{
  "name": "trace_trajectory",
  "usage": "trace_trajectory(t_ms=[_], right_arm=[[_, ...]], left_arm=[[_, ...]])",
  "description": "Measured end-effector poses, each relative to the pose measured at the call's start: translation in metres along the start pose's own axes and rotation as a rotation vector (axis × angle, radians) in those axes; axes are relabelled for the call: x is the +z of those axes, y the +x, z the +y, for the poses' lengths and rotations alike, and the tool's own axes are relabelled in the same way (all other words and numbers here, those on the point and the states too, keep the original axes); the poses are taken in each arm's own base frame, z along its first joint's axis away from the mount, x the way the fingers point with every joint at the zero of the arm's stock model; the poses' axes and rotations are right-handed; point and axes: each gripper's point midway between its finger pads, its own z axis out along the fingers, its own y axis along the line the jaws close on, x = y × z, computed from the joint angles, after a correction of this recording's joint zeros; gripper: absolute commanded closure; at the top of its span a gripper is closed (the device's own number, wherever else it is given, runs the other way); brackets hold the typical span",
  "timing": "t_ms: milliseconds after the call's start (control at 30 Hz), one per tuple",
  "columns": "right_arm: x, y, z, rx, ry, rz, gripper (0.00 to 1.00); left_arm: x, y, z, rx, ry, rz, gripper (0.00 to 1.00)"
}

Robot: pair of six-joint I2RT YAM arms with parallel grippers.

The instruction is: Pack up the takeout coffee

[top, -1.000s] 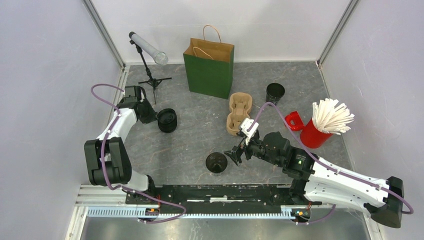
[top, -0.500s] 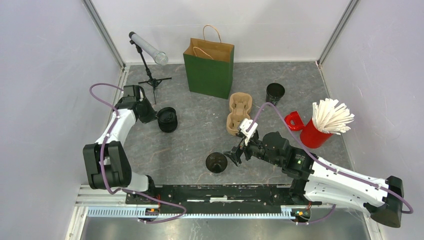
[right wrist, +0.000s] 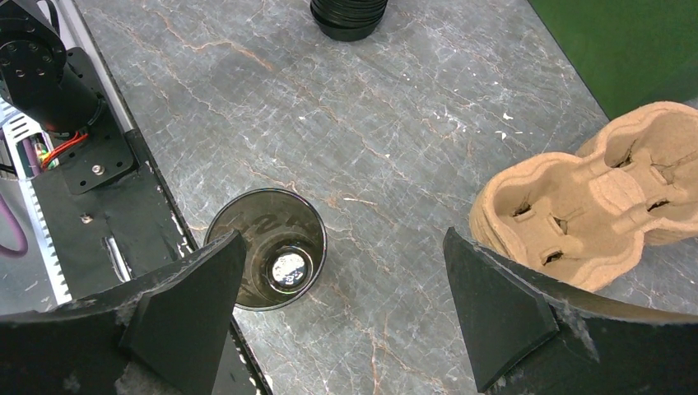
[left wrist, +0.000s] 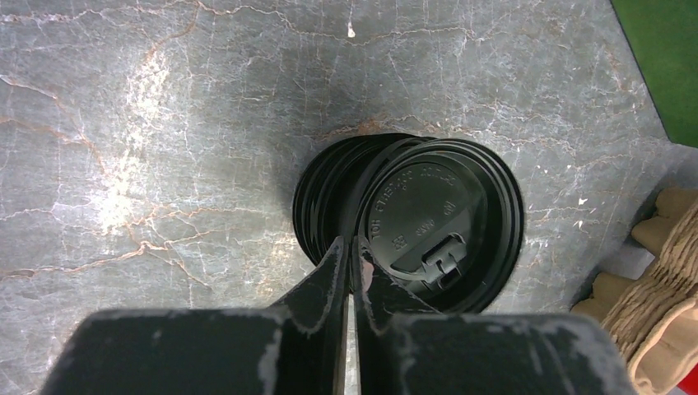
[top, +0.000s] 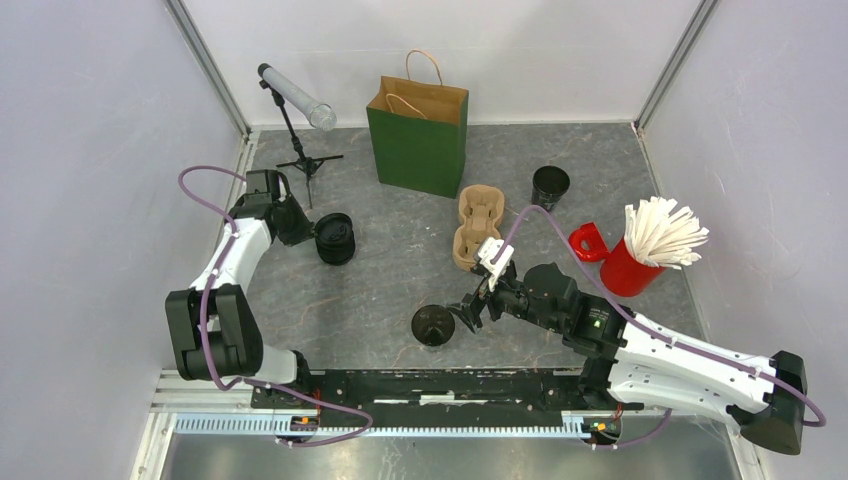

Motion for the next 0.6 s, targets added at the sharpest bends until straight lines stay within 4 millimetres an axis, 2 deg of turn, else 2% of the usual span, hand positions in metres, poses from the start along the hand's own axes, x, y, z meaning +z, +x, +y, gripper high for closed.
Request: trace_trajectory(t_ms=[67, 200, 400, 600], right_arm=[[0.000, 0.000, 0.000, 0.000, -0.002, 0.000, 0.02], [0.000, 0.001, 0.000, 0.000, -0.002, 0.002, 0.02], [0.000, 0.001, 0.000, 0.000, -0.002, 0.003, 0.02], [0.000, 0.001, 0.001, -0.001, -0.005, 0.003, 0.02]], left_arm=[[0.000, 0.000, 0.000, 0.000, 0.000, 0.000, 0.85], [-0.001, -0.001, 0.000, 0.000, -0.001, 0.002, 0.92], [-0.004, -0.005, -0.002, 0.009, -0.001, -0.006, 0.82], [-0.005, -0.020, -0.006, 0.063, -0.003, -0.027, 0.74]])
